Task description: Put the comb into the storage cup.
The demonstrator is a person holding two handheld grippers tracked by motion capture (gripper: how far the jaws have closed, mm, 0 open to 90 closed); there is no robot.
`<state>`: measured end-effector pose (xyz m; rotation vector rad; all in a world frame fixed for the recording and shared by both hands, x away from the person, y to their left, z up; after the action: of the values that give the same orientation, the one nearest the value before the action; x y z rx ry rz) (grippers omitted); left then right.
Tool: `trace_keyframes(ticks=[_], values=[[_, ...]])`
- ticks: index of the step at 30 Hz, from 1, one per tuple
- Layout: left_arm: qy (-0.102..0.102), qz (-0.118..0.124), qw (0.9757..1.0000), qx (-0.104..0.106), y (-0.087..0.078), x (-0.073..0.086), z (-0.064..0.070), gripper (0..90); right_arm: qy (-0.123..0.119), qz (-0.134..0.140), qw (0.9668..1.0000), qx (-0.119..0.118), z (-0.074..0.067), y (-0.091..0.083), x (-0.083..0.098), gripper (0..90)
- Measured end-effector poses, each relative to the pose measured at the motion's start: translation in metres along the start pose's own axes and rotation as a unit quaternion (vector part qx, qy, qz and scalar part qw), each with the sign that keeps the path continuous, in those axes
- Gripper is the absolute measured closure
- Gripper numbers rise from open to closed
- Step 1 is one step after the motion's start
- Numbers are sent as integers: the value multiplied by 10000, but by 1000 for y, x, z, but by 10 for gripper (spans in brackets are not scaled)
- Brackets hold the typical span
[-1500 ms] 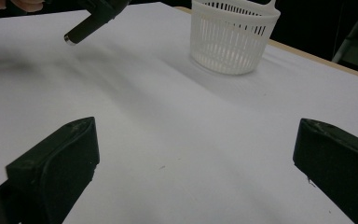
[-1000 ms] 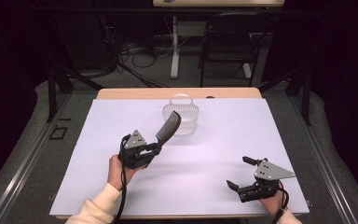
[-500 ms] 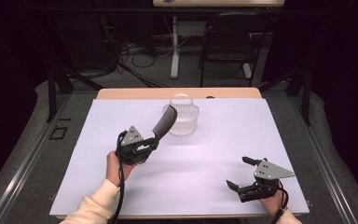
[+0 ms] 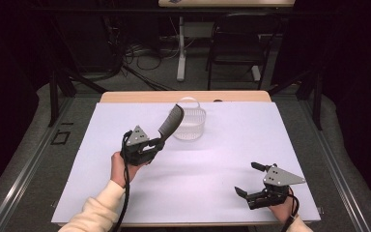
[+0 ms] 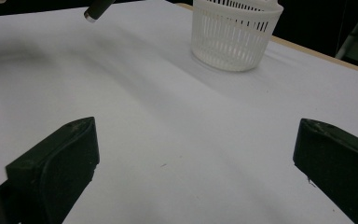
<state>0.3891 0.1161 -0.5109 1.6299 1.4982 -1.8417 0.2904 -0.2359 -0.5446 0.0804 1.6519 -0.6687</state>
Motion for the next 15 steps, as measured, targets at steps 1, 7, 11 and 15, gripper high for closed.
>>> trace_keyframes(ticks=[1,7,11,15], values=[[-2,-3,10000,-5,1,0,0,726,3,-1,10000,0,0,0,0,0],[2,-9,10000,-29,4,-3,-3,725,-2,-7,10000,5,0,0,0,0],[16,7,10000,-46,6,-5,-4,725,-1,-8,10000,-2,0,1,0,0],[53,-1,10000,-55,7,-8,-6,725,-2,-9,10000,-3,0,1,0,0]])
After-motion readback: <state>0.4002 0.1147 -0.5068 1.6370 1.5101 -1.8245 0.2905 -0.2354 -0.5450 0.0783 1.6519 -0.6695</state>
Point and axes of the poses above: each handheld gripper's, and its own axes: y roughly forward along the jaws, x roughly out of its underside, z roughly to its right, the point moved 5 cm from there along y, roughly forward along the jaws, and after that the axes turned 15 degrees about -x, right-handed, at the moved point
